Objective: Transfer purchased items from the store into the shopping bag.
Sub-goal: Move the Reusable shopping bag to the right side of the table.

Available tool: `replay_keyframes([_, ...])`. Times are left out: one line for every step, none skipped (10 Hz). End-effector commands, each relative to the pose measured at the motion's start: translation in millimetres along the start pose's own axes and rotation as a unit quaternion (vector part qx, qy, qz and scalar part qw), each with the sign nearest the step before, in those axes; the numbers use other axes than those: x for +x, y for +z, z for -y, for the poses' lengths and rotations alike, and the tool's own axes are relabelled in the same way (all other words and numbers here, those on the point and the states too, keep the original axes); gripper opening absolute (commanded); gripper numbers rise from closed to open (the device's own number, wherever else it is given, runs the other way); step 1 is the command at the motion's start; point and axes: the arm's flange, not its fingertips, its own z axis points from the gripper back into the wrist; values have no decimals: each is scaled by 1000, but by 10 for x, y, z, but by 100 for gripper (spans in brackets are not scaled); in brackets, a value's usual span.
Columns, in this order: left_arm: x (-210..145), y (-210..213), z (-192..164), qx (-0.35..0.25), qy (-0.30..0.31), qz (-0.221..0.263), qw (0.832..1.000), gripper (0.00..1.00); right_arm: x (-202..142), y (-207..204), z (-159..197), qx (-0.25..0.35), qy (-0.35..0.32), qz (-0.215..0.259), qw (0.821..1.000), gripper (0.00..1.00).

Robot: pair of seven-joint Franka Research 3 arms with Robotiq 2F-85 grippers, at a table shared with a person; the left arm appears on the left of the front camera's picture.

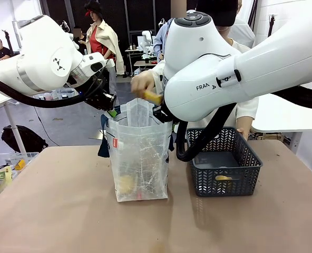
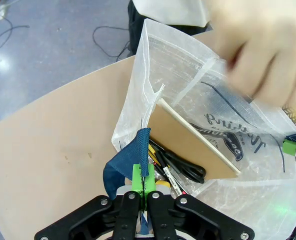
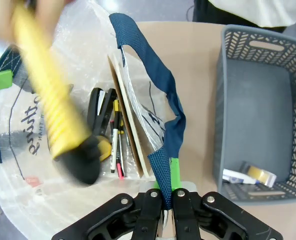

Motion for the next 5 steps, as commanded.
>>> replay_keyframes([24,8,-20,1,3,2,1000,0,-7,4,-3,4,-6,-4,1000,0])
replay_keyframes([24,8,-20,1,3,2,1000,0,-7,4,-3,4,-6,-4,1000,0])
replay_keyframes([24,8,-20,1,3,2,1000,0,-7,4,-3,4,-6,-4,1000,0])
replay_keyframes([24,8,-20,1,3,2,1000,0,-7,4,-3,4,-6,-4,1000,0])
replay_keyframes([24,8,-20,1,3,2,1000,0,-7,4,-3,4,-6,-4,1000,0])
